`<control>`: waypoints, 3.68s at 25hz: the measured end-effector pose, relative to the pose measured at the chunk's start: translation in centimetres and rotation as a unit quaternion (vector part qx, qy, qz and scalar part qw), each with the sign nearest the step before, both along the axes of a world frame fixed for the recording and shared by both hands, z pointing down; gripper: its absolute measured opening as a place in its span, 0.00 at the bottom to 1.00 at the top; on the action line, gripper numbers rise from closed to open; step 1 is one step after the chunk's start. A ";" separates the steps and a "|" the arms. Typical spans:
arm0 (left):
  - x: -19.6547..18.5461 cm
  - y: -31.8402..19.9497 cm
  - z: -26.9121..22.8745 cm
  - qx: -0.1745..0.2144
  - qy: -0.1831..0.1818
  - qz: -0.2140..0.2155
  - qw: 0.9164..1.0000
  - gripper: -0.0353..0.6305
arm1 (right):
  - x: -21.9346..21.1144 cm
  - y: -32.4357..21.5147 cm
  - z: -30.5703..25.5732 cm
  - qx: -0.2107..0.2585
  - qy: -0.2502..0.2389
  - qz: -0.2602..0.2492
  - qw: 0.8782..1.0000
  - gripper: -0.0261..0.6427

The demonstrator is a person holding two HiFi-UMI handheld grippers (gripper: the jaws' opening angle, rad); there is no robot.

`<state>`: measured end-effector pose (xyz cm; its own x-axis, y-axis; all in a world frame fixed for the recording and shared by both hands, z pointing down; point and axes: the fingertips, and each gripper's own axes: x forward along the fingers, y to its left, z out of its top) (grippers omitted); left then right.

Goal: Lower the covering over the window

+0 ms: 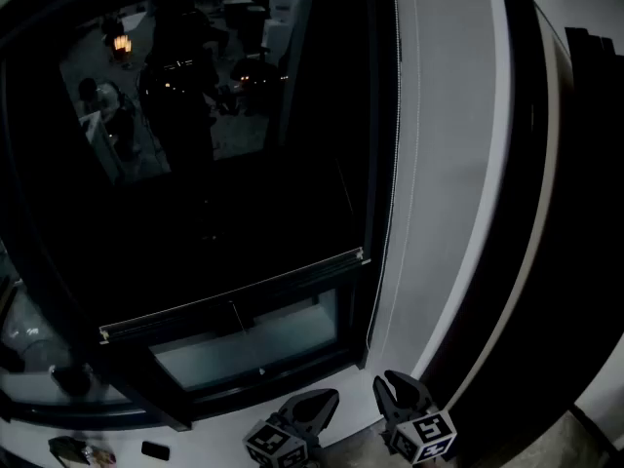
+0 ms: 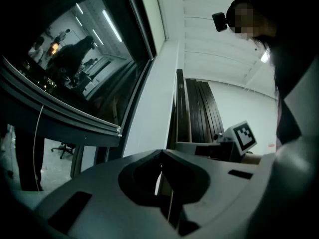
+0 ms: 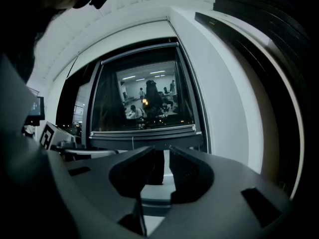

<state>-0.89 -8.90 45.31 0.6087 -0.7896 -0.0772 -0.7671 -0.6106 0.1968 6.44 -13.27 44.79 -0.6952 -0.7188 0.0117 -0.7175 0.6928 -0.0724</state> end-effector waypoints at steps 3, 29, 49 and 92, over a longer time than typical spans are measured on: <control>-1.1 -4.0 -0.7 0.013 -0.004 0.017 1.000 0.05 | -1.9 -5.2 -2.3 0.022 0.017 0.015 1.000 0.15; -3.9 -16.4 -0.8 -0.004 0.006 0.078 0.997 0.05 | -3.6 -37.2 -15.4 0.098 0.038 0.185 0.977 0.16; -3.0 -21.1 -4.6 0.035 -0.008 0.049 0.998 0.06 | -6.2 -28.9 -1.6 0.011 0.070 0.109 0.992 0.06; 2.7 -24.2 -7.6 0.093 -0.034 0.097 0.990 0.07 | -7.4 -15.2 16.7 -0.179 0.096 0.058 0.977 0.06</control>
